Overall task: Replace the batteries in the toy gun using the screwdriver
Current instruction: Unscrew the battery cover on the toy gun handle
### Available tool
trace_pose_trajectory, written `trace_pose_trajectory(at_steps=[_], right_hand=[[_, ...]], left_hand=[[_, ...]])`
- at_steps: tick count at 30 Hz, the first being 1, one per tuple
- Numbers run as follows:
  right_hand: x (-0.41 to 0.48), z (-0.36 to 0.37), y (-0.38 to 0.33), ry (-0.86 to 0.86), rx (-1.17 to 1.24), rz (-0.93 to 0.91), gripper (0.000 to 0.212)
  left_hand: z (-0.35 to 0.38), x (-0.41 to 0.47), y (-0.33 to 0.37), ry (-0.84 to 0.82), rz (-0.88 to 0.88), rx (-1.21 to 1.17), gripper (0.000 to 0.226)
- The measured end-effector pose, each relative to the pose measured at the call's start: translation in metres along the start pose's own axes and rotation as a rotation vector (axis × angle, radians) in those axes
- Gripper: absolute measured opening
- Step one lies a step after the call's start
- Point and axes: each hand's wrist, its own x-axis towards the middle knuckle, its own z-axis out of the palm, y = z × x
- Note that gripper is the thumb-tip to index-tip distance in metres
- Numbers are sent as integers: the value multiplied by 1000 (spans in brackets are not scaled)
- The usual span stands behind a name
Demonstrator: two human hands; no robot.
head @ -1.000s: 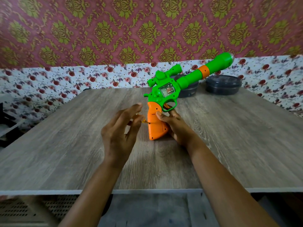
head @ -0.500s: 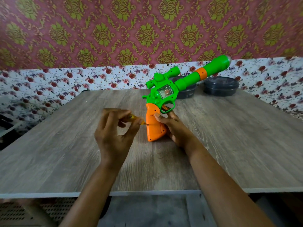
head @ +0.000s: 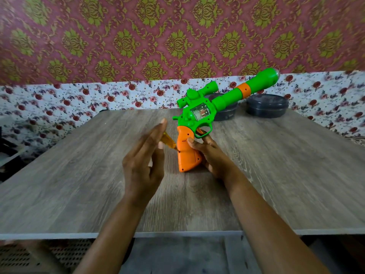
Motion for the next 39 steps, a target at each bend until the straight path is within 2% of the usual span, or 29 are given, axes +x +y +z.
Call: trace_pose_trajectory(at_steps=[5,9,19,22,24,32,39], right_hand=[[-2,1,-2,-12,29,-11,45],[-4,1,-3,-26,23,-7,42],[-4,0,-4,-26,20,-12,38],[-4,-1,-3,-34,21,-13,39],[-4,0,-3,-39,16,-14,38],[0,0,0,-30,23,-4,39],[1,-1,0,-27,30,3,39]], left_hand=[[-2,-2,-5,-29,2,-22,39],[-2,0,-3,-20,5,-27,31],[-1,-2,0,77,-98,-83,26],[-1,-2,1,109,-144,-162,29],[-1,-2,2,100,-162,-134,33],[-2,-1,3,-3,3,1,33],[-1,-1,-1,66,-7,32,24]])
